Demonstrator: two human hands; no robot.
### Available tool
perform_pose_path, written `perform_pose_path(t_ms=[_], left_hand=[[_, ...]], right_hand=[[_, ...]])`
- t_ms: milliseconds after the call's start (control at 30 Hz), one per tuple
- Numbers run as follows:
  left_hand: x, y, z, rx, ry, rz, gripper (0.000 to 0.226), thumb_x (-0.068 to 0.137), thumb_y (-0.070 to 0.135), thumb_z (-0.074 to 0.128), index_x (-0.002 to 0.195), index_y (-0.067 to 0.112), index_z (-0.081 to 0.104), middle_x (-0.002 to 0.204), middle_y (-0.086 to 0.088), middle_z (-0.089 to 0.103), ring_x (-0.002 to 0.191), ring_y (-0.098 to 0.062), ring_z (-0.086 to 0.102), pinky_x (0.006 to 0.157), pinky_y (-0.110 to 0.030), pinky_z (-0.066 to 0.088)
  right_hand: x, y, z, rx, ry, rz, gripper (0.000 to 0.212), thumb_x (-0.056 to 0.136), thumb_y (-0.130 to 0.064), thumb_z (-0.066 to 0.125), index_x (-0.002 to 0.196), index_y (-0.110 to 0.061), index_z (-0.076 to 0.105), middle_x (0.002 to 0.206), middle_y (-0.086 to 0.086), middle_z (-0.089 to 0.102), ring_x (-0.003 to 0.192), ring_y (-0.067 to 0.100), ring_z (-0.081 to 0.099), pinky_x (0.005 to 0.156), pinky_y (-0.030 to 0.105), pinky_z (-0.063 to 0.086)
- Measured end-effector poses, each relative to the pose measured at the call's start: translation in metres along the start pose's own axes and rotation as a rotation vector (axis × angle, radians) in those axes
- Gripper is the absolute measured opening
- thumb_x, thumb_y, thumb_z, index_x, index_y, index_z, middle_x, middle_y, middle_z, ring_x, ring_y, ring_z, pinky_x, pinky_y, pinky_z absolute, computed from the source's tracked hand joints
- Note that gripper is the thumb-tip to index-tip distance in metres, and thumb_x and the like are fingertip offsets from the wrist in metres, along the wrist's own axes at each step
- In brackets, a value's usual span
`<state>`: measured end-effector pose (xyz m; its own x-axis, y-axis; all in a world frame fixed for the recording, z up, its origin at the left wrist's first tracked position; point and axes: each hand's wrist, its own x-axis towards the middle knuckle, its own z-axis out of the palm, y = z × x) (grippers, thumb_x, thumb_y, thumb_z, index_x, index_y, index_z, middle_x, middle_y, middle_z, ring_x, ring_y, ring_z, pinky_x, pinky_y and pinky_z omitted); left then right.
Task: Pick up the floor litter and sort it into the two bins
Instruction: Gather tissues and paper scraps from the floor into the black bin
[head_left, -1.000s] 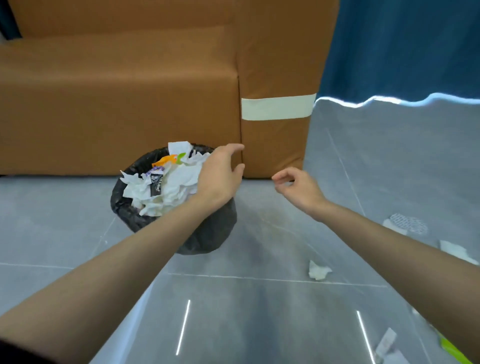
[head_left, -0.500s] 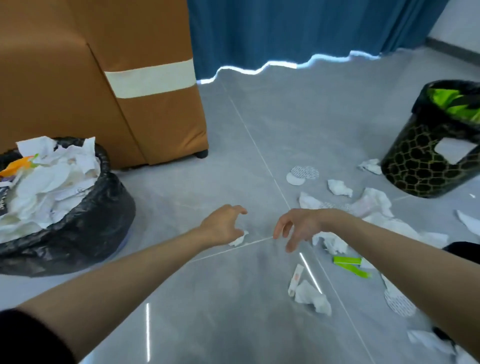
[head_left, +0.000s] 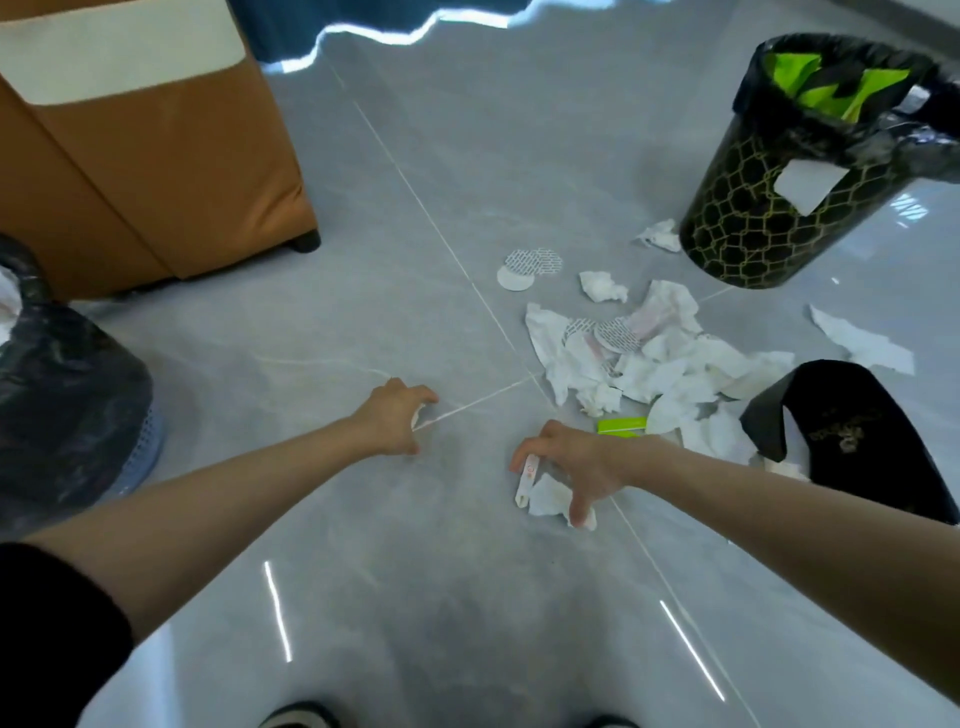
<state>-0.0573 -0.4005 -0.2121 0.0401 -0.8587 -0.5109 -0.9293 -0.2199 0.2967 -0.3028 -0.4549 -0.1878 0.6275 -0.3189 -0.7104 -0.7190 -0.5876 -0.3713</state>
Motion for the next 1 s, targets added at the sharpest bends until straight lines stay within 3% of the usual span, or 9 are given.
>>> perform_pose_path(t_ms=[133,267,433,567,700,867,1000], left_hand=[[-0.002,-0.009,0.008,0.018,0.007,0.034,0.057,0.08,0.011,0.065,0.134,0.019,0.045,0.128,-0.017,0.044,0.12,-0.034,0.044,0.098,-0.031,0.036],[-0.008,-0.012,0.007,-0.003,0.033,0.078,0.04,0.088,0.01,0.054,0.127,0.013,0.051,0.121,-0.017,0.05,0.114,-0.033,0.049,0.089,-0.026,0.036],[-0.016,-0.017,0.006,-0.012,-0.002,0.061,0.044,0.081,0.007,0.062,0.124,0.011,0.053,0.12,-0.015,0.053,0.113,-0.027,0.05,0.083,-0.023,0.035],[-0.021,-0.015,-0.001,-0.044,0.011,0.036,0.049,0.079,0.012,0.066,0.126,0.013,0.051,0.124,-0.012,0.053,0.115,-0.025,0.05,0.083,-0.021,0.035],[-0.029,-0.009,-0.026,-0.162,0.139,0.026,0.048,0.083,0.015,0.065,0.128,0.013,0.05,0.123,-0.013,0.055,0.112,-0.026,0.053,0.086,-0.022,0.037],[-0.055,-0.025,-0.082,-0.303,0.432,-0.015,0.046,0.081,0.015,0.066,0.126,0.015,0.053,0.117,-0.01,0.059,0.1,-0.024,0.059,0.082,-0.021,0.04],[-0.093,-0.055,-0.13,-0.374,0.696,-0.078,0.047,0.083,0.016,0.065,0.128,0.017,0.051,0.121,-0.007,0.055,0.098,-0.02,0.058,0.085,-0.024,0.042]], right_hand=[[0.007,0.002,0.008,-0.087,0.063,-0.041,0.068,0.057,-0.001,0.078,0.116,-0.023,0.054,0.106,-0.003,0.034,0.084,0.025,0.054,0.068,0.032,0.048],[0.014,-0.002,0.017,-0.158,0.108,-0.064,0.044,0.064,-0.003,0.073,0.104,-0.015,0.059,0.095,-0.004,0.04,0.081,0.014,0.042,0.063,0.025,0.033],[0.024,-0.004,0.019,-0.215,0.058,-0.068,0.024,0.065,-0.001,0.071,0.083,-0.012,0.06,0.071,-0.01,0.041,0.083,0.018,0.053,0.063,0.029,0.042],[0.026,-0.007,0.007,-0.244,0.129,-0.068,0.022,0.066,-0.002,0.067,0.074,-0.02,0.058,0.075,-0.007,0.043,0.088,0.022,0.059,0.061,0.027,0.038],[0.028,-0.017,-0.024,-0.119,0.355,-0.043,0.011,0.075,-0.007,0.066,0.086,-0.01,0.069,0.088,-0.005,0.044,0.08,0.016,0.05,0.057,0.016,0.033],[0.043,-0.056,-0.074,0.167,0.59,-0.063,0.014,0.071,-0.006,0.072,0.073,-0.018,0.066,0.079,0.001,0.065,0.075,0.01,0.058,0.059,0.005,0.037],[0.06,-0.121,-0.111,0.481,0.727,-0.177,0.014,0.073,-0.012,0.077,0.071,-0.019,0.065,0.073,0.0,0.066,0.069,0.01,0.06,0.061,0.009,0.043]])
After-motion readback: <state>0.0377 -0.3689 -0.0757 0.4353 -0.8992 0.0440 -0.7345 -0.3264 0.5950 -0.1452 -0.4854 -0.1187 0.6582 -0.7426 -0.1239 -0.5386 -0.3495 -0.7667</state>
